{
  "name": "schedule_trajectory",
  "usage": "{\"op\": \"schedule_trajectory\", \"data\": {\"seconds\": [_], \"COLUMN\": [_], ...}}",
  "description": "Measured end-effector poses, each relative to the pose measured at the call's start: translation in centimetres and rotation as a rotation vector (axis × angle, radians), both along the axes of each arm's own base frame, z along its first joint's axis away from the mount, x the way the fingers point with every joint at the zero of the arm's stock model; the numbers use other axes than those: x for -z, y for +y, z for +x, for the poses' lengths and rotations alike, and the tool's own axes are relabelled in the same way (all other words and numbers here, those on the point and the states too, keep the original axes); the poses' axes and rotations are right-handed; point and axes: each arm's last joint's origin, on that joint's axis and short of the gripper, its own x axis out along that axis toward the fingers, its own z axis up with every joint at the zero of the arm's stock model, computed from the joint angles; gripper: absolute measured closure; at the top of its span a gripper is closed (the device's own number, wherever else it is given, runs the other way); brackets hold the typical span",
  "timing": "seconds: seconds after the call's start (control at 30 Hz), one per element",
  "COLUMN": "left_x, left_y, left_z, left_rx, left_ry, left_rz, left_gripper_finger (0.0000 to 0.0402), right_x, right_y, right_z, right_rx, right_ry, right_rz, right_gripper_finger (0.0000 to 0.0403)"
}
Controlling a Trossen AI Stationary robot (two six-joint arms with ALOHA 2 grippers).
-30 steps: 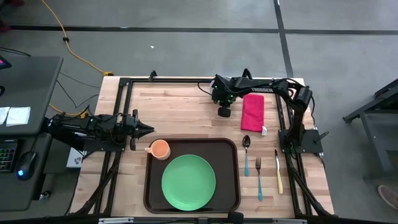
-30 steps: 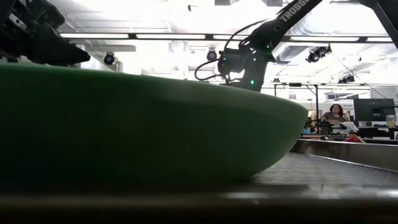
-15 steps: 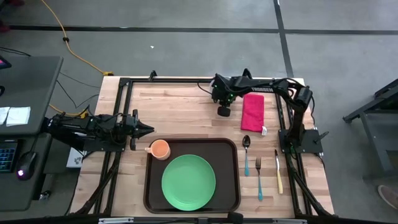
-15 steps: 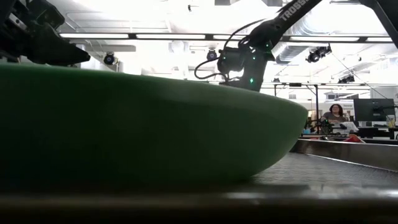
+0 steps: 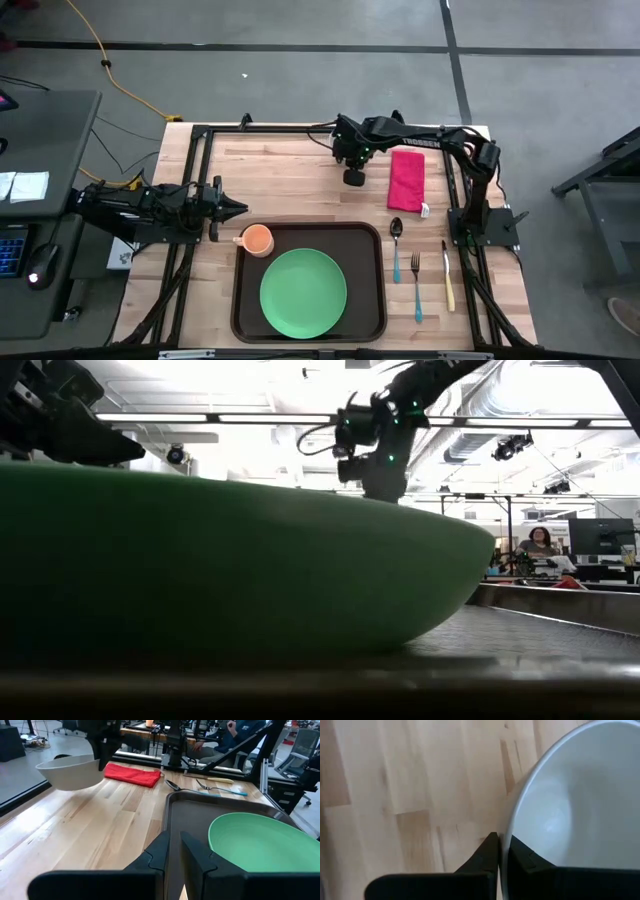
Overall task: Set up tray
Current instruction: Put the gray bowl on the green plate
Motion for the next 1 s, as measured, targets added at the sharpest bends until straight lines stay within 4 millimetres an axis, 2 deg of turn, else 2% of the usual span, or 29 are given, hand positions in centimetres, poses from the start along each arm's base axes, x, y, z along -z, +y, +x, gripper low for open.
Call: {"op": "schedule_trajectory", "data": {"seconds": [0.3, 0.5, 1.0], "left_x": [0.0, 0.0, 0.0], "left_y": [0.0, 0.0, -0.1], "left_z": [0.0, 0.0, 0.0], "left_rx": [0.000, 0.001, 0.020], "left_ry": [0.000, 0.000, 0.000], "left_rz": [0.000, 0.000, -0.004], "left_gripper_finger": [0.0328, 0.0328, 0.0328], "right_x": [-3.2, -4.5, -4.7], "right_y": [3.1, 4.7, 6.5], "right_z": [1.8, 2.4, 2.7], "right_rx": [-0.063, -0.068, -0.076], "right_ry": [-0.013, -0.029, -0.009], "right_rz": [-0.040, -0.035, -0.059], "right_gripper_finger": [0.0402, 0.0402, 0.0403]}}
